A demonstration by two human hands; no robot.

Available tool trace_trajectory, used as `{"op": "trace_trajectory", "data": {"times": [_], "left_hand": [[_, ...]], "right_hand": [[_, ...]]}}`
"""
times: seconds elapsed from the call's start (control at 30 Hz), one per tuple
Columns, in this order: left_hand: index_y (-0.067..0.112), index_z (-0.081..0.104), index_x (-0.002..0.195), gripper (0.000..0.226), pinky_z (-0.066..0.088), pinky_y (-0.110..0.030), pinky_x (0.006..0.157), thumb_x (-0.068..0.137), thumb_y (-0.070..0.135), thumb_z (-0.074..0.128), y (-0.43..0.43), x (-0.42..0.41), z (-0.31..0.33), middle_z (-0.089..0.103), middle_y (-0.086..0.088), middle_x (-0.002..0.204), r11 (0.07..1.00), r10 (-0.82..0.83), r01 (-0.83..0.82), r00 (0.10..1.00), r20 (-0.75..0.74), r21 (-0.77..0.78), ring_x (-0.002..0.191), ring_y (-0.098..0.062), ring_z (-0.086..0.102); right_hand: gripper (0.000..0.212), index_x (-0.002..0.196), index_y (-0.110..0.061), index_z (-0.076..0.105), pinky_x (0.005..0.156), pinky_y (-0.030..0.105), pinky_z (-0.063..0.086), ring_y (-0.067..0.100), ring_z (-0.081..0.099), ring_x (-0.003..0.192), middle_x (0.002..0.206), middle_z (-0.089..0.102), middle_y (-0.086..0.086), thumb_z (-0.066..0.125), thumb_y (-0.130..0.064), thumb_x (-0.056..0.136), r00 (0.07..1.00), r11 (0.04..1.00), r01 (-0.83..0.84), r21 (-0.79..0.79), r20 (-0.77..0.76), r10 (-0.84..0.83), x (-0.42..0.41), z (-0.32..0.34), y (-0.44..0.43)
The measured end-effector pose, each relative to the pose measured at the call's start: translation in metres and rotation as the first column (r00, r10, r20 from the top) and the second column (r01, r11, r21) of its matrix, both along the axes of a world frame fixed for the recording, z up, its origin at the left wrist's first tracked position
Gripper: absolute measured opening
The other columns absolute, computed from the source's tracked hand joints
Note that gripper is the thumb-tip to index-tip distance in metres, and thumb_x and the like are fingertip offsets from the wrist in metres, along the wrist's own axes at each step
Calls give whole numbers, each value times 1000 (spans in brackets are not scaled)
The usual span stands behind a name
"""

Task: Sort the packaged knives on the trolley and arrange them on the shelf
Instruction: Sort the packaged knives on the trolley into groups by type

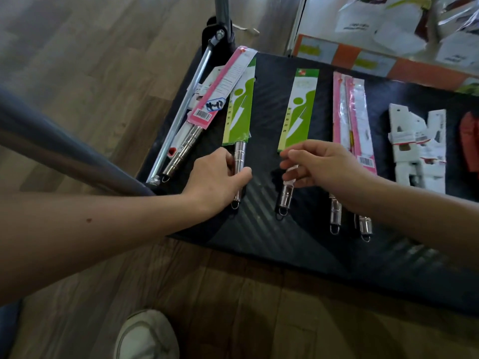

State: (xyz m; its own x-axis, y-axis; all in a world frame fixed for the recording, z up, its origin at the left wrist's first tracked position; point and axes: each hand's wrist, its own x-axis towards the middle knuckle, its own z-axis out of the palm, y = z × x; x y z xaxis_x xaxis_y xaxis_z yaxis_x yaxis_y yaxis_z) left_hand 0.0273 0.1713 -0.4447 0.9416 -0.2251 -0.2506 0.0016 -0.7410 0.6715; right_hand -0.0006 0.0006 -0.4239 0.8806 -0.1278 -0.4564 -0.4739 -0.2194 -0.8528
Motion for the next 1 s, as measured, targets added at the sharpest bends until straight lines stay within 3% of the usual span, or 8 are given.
{"op": "trace_trajectory", "data": {"times": [0.1,0.27,0.43,0.57,0.73,0.83,1.0], "left_hand": [[10,56,89,24,49,-35,68,83,32,61,-10,-5,1,52,3,65,999,-4,4,1000,-4,-50,65,-16,54],[13,54,85,20,42,-24,61,83,31,62,-28,-5,4,51,7,62,994,-51,55,998,38,-98,59,-6,49],[14,52,83,21,46,-31,65,83,32,62,-46,-5,2,50,7,64,994,-53,55,998,23,-98,65,-13,51],[13,52,84,22,39,-28,67,83,32,62,-52,-4,-2,50,7,65,996,-62,63,998,16,-68,64,-9,48],[14,50,108,33,41,-31,87,84,34,60,-56,-4,-5,48,0,98,993,-120,120,989,86,13,97,-19,48],[17,45,119,39,30,-23,86,86,34,57,-56,-3,0,39,4,104,993,-118,116,983,139,22,100,-13,34],[20,42,123,38,25,-19,83,88,27,54,-47,-6,6,41,1,116,998,-65,67,988,142,-14,102,-11,27]], "right_hand": [[20,80,-20,63,61,19,52,7,63,62,77,66,-3,48,-16,93,1000,1000,6,-13,15,-6,-1,3,-10],[15,82,-22,62,62,23,49,10,65,67,80,68,-2,52,-18,92,999,999,36,-4,8,-36,-3,4,-25],[13,83,-22,61,61,22,49,11,63,65,79,67,-2,53,-16,91,999,999,37,-6,24,-37,-8,7,-35],[13,82,-22,61,62,24,49,11,63,64,78,67,-3,53,-16,91,998,998,61,-12,13,-61,-13,7,-46],[14,82,-22,61,60,22,50,11,63,63,77,67,-3,52,-16,91,998,998,56,-3,0,-56,-14,5,-48],[14,82,-22,61,59,21,50,10,63,63,78,66,-3,52,-16,91,999,999,41,-7,-3,-41,-12,7,-46],[11,81,-20,61,58,22,54,10,63,58,76,66,-2,55,-16,89,999,999,30,9,-28,-30,-12,7,-37]]}}
